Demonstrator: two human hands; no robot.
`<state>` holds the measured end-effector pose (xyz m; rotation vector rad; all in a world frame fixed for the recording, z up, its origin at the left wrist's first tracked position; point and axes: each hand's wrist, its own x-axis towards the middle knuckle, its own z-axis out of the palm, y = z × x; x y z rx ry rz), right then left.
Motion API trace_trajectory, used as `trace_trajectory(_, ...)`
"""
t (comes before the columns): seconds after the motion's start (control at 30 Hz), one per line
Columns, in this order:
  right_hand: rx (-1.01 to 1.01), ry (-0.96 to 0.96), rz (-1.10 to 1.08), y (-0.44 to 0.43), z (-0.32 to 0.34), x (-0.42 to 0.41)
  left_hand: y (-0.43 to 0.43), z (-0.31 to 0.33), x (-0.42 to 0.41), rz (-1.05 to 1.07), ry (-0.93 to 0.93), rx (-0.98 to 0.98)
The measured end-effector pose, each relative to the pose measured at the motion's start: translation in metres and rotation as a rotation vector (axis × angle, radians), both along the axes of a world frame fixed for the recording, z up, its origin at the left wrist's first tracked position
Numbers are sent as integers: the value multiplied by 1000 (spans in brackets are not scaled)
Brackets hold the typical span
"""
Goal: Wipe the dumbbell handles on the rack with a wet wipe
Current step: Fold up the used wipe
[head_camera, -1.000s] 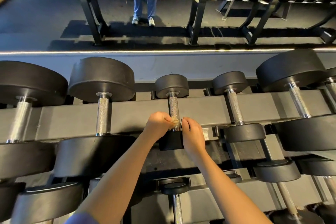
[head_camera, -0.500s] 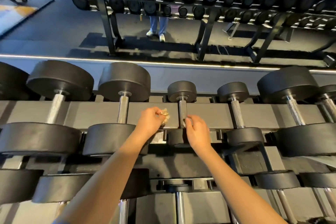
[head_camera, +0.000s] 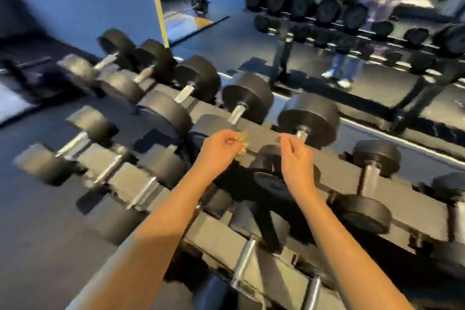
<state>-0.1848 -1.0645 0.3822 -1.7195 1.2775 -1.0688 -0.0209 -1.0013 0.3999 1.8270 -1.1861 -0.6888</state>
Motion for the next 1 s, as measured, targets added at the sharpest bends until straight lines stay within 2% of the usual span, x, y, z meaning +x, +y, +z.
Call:
trace_trajectory(0.03,8,-13,112,15,1,29,33,-1,22,117,-40,-4)
trace_trajectory(0.1,0,-38,170,23,0,50,57,-3,37,213,-61,13)
trace_trajectory(0.23,116,-111,502,87,-3,109,165,-12,59,535,44,25)
trace_trajectory(0.4,177,-34,886,180,-20,151,302,-58,60,904,134,99)
trace_trajectory(0.63,215,73,1190,318,-60,195,478,-126,31,1346,372,227)
trace_trajectory(0.8,185,263,1441,397,-96,197,556,-165,-30,1592,488,154)
trace_trajectory(0.93,112,413,1648,458,-144,163,612,-234,-117,1799,632,29)
trace_trajectory(1.0,71,504,1749,489,-163,131,620,-225,-172,1917,682,18)
